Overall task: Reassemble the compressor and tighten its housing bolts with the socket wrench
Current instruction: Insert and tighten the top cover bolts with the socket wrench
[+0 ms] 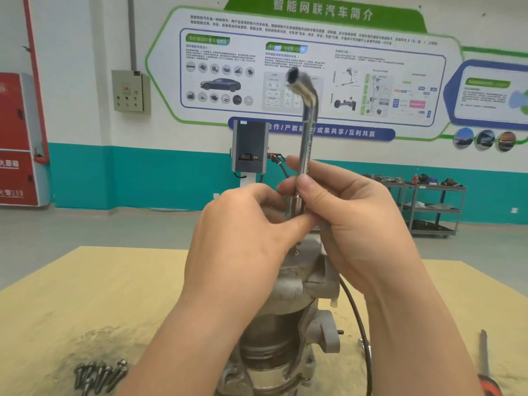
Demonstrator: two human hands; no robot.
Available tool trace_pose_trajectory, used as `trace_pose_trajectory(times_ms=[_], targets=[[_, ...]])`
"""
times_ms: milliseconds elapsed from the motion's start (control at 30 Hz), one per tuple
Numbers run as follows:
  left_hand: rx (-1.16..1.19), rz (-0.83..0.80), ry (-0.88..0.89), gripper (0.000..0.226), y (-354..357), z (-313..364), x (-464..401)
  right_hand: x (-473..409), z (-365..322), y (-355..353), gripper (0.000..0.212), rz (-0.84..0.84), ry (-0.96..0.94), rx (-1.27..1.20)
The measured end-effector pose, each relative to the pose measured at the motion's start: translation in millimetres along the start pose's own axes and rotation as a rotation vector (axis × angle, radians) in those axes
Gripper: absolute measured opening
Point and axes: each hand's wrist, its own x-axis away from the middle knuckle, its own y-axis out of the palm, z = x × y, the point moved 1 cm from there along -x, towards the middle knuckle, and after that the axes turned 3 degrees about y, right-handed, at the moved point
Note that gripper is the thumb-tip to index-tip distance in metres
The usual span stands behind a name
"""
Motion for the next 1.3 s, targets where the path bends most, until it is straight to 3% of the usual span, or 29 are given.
trace_pose_trajectory(times_ms=[100, 267, 367, 500, 600, 767, 900, 1033, 1133, 1300], targets=[[-0.024, 0.006, 0.007, 0.026, 0, 0, -1, 0, 3, 2, 0.028, 0.113, -0.024, -0.076], [0.048, -0.137, 0.018, 0.004, -4, -3, -3, 0, 1, 3, 0.01, 0.098, 0.01, 0.038], [0.09, -0.187, 0.001, 0.013, -4, 0, -3, 1, -3, 3, 0.014, 0.059, 0.021, 0.047], [-0.076, -0.071, 0.023, 0.032, -1, 7, 3, 2, -2, 7, 0.013, 0.166, 0.009, -0.028], [-0.126, -0.026, 0.051, 0.031, -1, 9, 5, 1, 0, 11, 0.017, 0.226, -0.018, 0.003], [-0.009, -0.163, 0.014, 0.011, -6, 5, 1, 2, -4, 13, 0.017, 0.097, 0.023, 0.034], [0.022, -0.255, -0.049, 0.012, -7, 1, -1, 4, -6, 12, 0.014, 0.078, -0.004, 0.033], [-0.08, -0.063, -0.005, 0.027, -2, 3, 1, 2, -2, 13, 0.018, 0.198, -0.022, -0.059], [-0.129, -0.005, 0.046, 0.023, -1, 6, 3, 1, -1, 13, 0.018, 0.239, -0.064, 0.016], [-0.015, -0.225, 0.011, 0.012, -9, 1, -4, 1, -3, 6, 0.008, 0.033, 0.006, 0.113]])
